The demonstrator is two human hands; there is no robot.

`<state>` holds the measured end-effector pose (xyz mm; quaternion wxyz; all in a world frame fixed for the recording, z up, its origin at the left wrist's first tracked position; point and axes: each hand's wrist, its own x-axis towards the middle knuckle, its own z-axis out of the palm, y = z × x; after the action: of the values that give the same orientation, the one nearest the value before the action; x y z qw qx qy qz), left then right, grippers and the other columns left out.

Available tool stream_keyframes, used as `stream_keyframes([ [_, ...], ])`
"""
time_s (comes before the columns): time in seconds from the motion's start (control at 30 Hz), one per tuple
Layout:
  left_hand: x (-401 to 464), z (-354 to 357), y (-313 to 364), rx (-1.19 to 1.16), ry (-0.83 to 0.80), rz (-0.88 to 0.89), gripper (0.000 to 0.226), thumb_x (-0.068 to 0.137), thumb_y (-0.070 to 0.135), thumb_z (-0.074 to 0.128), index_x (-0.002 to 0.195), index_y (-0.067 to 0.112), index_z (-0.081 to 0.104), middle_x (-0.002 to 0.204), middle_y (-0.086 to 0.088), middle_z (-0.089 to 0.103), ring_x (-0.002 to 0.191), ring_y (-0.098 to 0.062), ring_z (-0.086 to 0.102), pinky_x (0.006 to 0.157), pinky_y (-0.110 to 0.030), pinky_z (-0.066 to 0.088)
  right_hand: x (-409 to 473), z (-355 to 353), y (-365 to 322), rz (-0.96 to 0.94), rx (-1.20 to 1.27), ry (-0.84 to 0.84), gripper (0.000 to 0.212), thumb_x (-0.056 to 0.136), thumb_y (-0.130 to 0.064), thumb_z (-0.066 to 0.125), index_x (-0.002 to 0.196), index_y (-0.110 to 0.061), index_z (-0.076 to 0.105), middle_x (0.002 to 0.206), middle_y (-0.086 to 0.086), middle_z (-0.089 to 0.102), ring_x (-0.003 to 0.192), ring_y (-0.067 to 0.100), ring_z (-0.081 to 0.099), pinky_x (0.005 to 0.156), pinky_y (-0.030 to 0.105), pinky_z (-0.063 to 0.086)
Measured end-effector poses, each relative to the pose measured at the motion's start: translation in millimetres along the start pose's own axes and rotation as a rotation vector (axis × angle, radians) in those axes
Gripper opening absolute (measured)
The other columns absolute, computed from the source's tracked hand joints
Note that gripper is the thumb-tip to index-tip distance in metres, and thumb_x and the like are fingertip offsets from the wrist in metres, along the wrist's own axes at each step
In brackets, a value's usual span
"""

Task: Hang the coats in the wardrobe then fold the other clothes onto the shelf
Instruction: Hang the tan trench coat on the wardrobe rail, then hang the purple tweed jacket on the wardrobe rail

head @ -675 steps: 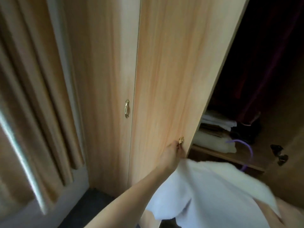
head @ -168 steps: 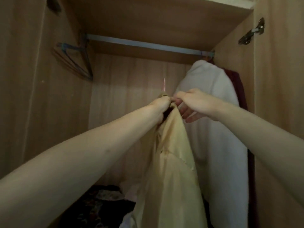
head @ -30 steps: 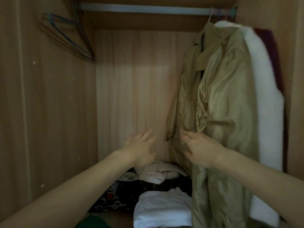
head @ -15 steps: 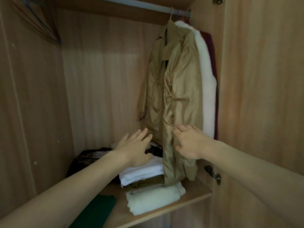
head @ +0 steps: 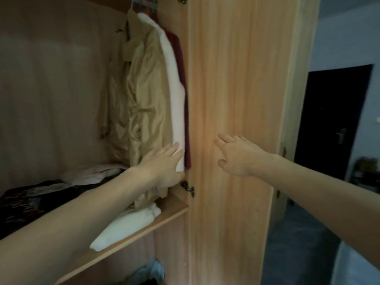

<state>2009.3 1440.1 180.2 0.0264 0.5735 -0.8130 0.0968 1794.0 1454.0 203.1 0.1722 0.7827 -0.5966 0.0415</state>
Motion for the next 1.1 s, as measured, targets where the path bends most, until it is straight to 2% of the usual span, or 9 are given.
stream_keyframes([
  [0.23,37.4,-15.2,121.3,-0.030,0.004,0.177,0.075,0.097,0.055,0.036,0.155,0.028,-0.004,0.161,0.006,-0.016,0.149,-0.015,-0.009,0.121,-0.046,0.007,-81.0,-12.4,106.7,0.171,-0.049,-0.041,0.066,0.098,-0.037,0.041,0.154,-0.013,0.014,0.161,0.008,0.011,0.145,0.031,0.019,0.118,0.044,0.018],
  [0.43,66.6,-15.0,243.1,-0.122,-0.006,0.352,0.075,0.097,0.054,0.038,0.155,0.029,-0.002,0.162,0.007,-0.016,0.150,-0.015,-0.007,0.120,-0.045,0.008,-169.8,-7.5,193.0,0.357,-0.033,-0.075,0.059,0.099,-0.033,0.042,0.151,-0.013,0.022,0.158,0.006,0.020,0.144,0.029,0.020,0.119,0.043,0.016],
  [0.6,79.4,-5.0,341.3,-0.130,0.014,0.540,0.075,0.097,0.053,0.038,0.155,0.028,0.000,0.162,0.006,-0.012,0.149,-0.013,-0.007,0.121,-0.044,0.008,-246.8,4.6,252.0,0.549,-0.066,-0.132,0.064,0.098,-0.036,0.043,0.153,-0.015,0.018,0.162,0.005,0.010,0.146,0.027,0.015,0.119,0.042,0.015],
  [0.73,82.2,-1.0,408.9,-0.123,0.001,0.692,0.074,0.097,0.053,0.036,0.156,0.028,-0.001,0.162,0.007,-0.013,0.149,-0.014,-0.008,0.121,-0.044,0.008,-302.8,16.6,282.5,0.707,-0.080,-0.170,0.064,0.097,-0.037,0.044,0.152,-0.015,0.020,0.160,0.005,0.014,0.145,0.028,0.018,0.119,0.044,0.017],
  [0.9,87.1,4.6,473.7,-0.134,-0.021,0.859,0.071,0.098,0.055,0.033,0.156,0.028,0.000,0.162,0.006,-0.012,0.149,-0.016,-0.008,0.121,-0.046,0.009,-367.3,30.9,306.7,0.940,-0.073,-0.234,0.067,0.099,-0.042,0.042,0.154,-0.018,0.013,0.162,0.003,0.005,0.148,0.027,0.012,0.119,0.044,0.014],
  [1.1,85.3,44.2,554.9,-0.184,-0.040,0.964,0.068,0.099,0.057,0.027,0.156,0.026,0.007,0.163,0.004,-0.008,0.150,-0.018,-0.003,0.119,-0.046,0.007,-448.8,51.1,315.9,1.240,-0.056,-0.249,0.069,0.098,-0.047,0.041,0.154,-0.018,0.013,0.163,0.005,0.006,0.147,0.029,0.014,0.118,0.047,0.018],
])
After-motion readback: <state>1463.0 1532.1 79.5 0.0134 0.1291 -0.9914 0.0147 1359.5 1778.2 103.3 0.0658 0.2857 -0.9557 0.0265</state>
